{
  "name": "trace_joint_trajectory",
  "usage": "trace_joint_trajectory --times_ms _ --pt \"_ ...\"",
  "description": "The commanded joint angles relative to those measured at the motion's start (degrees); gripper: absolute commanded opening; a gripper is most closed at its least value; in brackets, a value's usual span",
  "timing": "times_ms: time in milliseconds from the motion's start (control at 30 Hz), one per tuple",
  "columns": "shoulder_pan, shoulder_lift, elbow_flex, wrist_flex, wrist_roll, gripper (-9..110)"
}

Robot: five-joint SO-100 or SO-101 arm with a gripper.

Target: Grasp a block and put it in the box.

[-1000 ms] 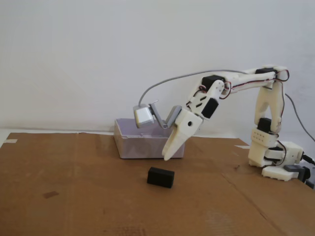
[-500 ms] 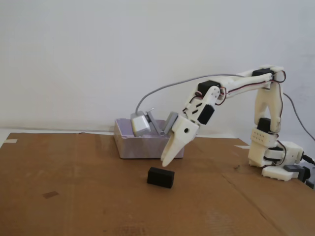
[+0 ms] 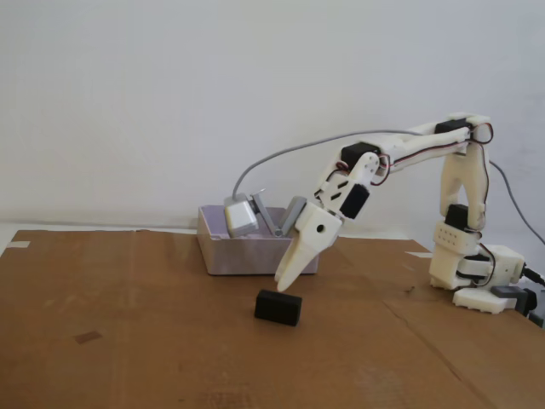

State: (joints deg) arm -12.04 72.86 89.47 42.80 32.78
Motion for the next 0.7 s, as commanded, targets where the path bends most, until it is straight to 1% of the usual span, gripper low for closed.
trace_joint_trajectory --times_ms 0,133,667 --pt "-0.18 2.02 -4.39 -2.11 0.88 29" --pt "-0.26 2.02 -4.31 -2.02 4.13 29" --pt "-0.53 -2.02 -5.1 -2.11 4.22 29"
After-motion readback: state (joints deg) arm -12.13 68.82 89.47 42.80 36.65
